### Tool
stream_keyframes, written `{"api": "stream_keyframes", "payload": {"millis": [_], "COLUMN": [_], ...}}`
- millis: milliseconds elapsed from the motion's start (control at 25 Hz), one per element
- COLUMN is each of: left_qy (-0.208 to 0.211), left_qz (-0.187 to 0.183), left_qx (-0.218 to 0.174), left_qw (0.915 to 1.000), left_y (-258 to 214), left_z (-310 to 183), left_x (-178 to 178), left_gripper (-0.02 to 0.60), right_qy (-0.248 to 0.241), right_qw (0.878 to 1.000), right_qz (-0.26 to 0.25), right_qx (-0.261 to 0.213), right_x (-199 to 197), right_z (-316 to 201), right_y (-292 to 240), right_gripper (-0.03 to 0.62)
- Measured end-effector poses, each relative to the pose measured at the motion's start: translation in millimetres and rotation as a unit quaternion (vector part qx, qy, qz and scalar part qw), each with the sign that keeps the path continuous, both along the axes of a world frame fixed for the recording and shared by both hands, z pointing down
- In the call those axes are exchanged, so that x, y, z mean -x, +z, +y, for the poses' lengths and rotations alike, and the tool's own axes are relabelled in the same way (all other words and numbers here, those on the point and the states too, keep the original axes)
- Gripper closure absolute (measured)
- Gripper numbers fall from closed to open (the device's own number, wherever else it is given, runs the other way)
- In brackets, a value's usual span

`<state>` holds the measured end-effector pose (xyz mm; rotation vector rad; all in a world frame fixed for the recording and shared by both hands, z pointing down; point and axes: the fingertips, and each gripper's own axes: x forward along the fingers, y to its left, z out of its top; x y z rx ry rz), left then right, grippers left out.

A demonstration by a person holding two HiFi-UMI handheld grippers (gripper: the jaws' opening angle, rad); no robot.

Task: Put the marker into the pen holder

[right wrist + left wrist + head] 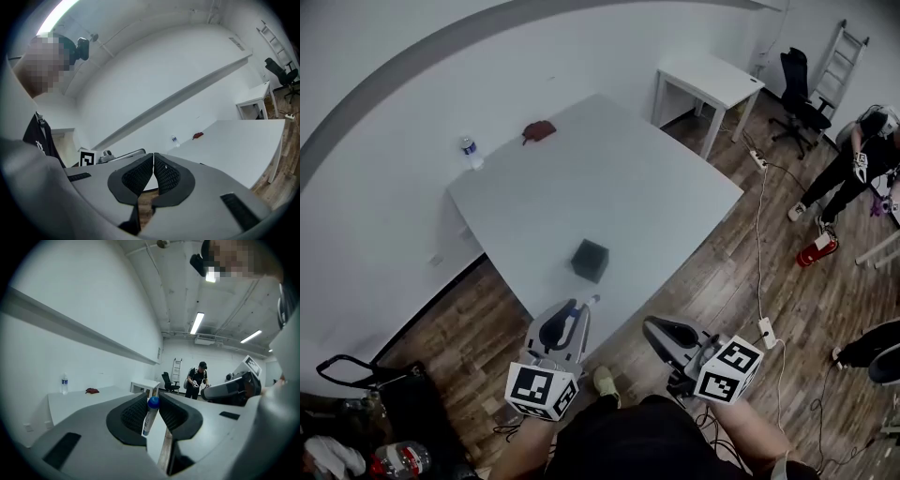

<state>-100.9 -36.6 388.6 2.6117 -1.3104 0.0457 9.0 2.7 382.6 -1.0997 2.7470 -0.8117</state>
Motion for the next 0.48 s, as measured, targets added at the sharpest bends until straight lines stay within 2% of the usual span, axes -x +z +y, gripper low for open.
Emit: {"api": "stream_keyframes", "payload": {"millis": [240,480], "left_qy": [0.009,0.009], "left_qz": [-0.002,-0.022], "left_qx": [0.01,0.032], "left_qw": [0.9999,0.9992], "left_y": [21,46], "left_z": [-42,-73], "left_x": [-2,-7], "left_gripper": [0.506,0.505], "right_qy": [0.02,0.019], "right_qw": [1.0,1.0], "right_qz": [0.01,0.012], "right_qx": [0.005,0.018], "right_x": [0,1], "right_z": [-30,-61], "right_y": [4,6], "right_gripper": [0.579,0.577]}}
